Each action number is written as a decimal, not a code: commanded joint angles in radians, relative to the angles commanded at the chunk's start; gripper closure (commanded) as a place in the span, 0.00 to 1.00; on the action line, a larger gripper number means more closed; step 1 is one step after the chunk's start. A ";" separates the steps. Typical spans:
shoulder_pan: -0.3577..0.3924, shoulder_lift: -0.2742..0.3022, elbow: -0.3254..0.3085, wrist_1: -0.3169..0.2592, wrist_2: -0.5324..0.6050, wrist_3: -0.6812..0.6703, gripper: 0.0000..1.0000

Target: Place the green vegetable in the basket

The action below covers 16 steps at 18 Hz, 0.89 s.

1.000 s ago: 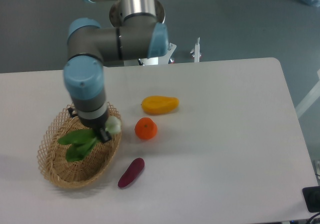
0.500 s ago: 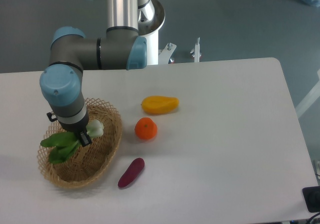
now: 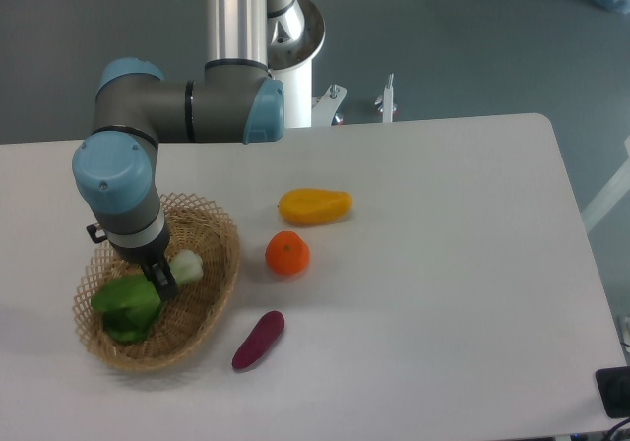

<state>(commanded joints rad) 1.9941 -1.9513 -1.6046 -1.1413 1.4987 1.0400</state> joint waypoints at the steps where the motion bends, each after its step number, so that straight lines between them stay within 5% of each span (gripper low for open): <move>1: 0.008 0.002 0.006 0.000 0.002 0.002 0.00; 9: 0.116 0.017 0.020 0.002 0.009 0.011 0.00; 16: 0.273 -0.020 0.112 -0.014 0.011 0.086 0.00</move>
<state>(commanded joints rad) 2.2669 -1.9711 -1.4927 -1.1551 1.5094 1.1258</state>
